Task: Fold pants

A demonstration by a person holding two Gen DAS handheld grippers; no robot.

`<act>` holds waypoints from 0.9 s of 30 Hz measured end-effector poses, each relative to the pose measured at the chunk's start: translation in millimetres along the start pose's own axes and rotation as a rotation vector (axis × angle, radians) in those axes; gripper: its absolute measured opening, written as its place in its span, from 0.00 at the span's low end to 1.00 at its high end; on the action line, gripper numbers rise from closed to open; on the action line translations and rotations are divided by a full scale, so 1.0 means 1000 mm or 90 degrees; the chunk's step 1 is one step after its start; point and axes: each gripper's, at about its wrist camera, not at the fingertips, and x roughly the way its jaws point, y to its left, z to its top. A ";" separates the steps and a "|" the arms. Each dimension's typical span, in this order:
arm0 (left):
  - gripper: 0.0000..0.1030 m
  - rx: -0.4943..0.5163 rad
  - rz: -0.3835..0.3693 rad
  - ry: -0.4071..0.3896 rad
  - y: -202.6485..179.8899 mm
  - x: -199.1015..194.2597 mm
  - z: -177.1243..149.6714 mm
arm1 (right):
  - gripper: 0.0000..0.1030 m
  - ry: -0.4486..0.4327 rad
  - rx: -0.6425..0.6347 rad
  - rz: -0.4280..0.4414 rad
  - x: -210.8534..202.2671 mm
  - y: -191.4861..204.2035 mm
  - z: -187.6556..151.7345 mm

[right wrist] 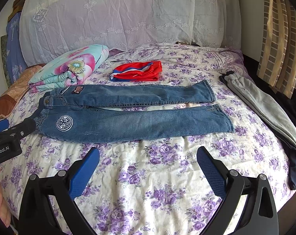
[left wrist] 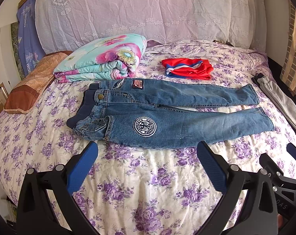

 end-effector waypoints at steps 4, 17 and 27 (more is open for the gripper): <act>0.96 0.002 0.001 -0.001 0.003 0.001 -0.001 | 0.97 -0.001 -0.001 -0.001 -0.001 0.000 0.000; 0.96 0.004 0.004 -0.001 0.002 -0.002 -0.003 | 0.97 -0.001 0.000 -0.001 -0.001 0.000 -0.001; 0.96 0.006 0.004 -0.001 0.003 -0.003 -0.003 | 0.97 -0.001 -0.001 0.000 0.000 0.001 -0.001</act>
